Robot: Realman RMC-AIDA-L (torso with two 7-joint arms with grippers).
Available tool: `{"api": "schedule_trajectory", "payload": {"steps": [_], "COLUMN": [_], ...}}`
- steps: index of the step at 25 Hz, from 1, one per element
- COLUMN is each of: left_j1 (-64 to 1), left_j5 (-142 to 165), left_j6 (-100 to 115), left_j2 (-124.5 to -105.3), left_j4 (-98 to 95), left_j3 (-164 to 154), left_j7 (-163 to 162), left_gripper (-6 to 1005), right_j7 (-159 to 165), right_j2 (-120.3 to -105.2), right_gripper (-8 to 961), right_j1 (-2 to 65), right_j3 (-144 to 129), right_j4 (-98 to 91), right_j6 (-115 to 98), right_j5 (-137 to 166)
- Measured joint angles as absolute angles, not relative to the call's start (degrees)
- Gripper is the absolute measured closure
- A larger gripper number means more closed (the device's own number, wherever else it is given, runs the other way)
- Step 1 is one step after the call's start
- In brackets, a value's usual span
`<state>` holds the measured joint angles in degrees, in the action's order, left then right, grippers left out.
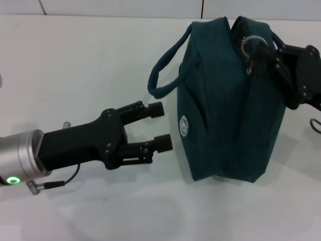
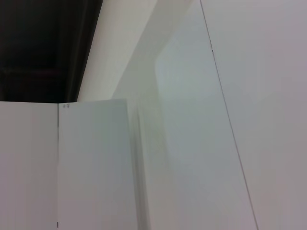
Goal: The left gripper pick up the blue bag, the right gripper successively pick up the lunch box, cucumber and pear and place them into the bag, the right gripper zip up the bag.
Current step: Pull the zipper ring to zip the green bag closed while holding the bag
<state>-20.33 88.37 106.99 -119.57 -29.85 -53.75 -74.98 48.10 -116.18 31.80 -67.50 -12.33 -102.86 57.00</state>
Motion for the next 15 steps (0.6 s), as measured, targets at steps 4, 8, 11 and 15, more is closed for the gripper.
{"api": "schedule_trajectory", "payload": {"steps": [4, 8, 11, 15], "left_j1": [-21.03, -22.84, -24.52, -26.29], "left_j5": [86.79, 84.45, 82.83, 82.46], "left_j6": [102.73, 98.96, 96.36, 94.71], "left_j2": [-119.72, -120.01, -120.13, -120.24], "left_j4": [-26.12, -21.23, -17.29, -14.11], "left_j3": [-53.65, -53.8, -53.8, -53.79], "left_j7": [-70.33, -64.74, -60.04, -56.49], "left_gripper": [130, 133, 134, 137], "right_j7": [48.36, 48.38, 48.39, 48.4], "right_j2": [-116.2, -116.19, -116.19, -116.18], "right_gripper": [944, 944, 944, 943], "right_j1": [33.24, 33.5, 33.57, 34.35], "right_j3": [-67.51, -67.5, -67.3, -67.46], "right_j4": [-11.99, -11.96, -12.21, -12.54], "right_j6": [-101.52, -100.19, -99.02, -97.61], "right_j5": [56.8, 55.71, 55.34, 54.28]}}
